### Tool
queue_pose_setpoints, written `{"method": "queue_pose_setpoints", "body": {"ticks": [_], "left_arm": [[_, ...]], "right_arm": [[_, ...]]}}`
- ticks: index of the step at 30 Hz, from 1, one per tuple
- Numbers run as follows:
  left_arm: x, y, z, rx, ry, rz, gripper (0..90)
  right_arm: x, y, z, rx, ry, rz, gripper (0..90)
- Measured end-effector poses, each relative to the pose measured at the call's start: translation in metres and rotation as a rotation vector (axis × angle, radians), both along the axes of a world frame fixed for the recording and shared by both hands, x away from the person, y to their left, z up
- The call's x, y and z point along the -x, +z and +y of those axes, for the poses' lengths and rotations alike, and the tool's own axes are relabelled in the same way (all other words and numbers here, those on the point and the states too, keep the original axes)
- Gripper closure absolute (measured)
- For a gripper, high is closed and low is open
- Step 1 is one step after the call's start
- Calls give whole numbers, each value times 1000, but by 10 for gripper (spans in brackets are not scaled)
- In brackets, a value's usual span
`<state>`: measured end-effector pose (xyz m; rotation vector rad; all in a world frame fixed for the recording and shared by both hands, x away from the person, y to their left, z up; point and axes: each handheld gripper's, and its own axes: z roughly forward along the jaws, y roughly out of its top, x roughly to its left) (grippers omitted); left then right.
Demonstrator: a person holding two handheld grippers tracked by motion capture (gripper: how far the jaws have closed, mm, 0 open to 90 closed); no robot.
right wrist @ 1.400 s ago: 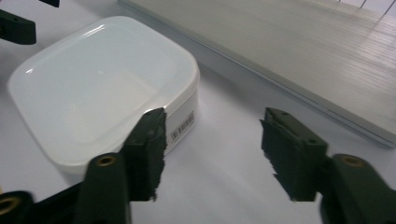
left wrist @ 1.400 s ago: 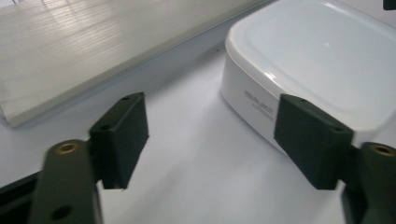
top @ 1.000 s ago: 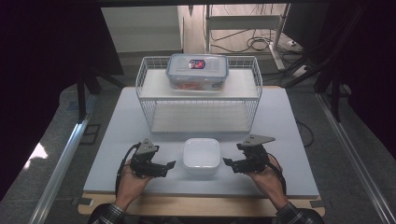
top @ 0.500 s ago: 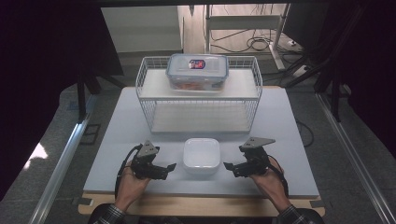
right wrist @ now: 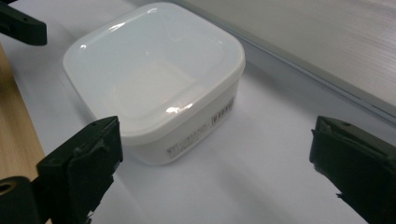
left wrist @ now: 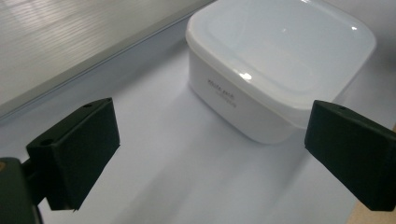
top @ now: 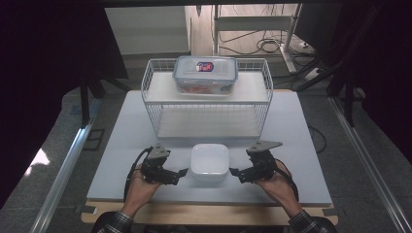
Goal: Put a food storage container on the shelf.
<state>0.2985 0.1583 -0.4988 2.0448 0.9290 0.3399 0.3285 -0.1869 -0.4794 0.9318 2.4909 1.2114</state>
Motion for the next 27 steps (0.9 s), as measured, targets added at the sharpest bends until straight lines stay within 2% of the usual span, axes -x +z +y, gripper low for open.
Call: {"method": "queue_pose_setpoints", "body": {"ticks": [4,8,13,17,23,27], "left_arm": [[-5,3,-2,29,-11,15,66],[-10,5,-6,45,-21,28,114],[-16,6,-12,66,-45,32,143],[-22,3,-19,67,-56,46,146],[-31,-4,-28,73,-79,89,150],[-37,-7,-31,124,-111,148,159]], "right_arm": [[-2,2,4,1,-8,4,23],[-4,4,10,27,-16,28,94],[-8,9,14,8,-4,43,202],[-13,9,19,-7,2,60,234],[-24,-1,24,-24,10,132,259],[-28,-5,26,-53,23,201,296]]}}
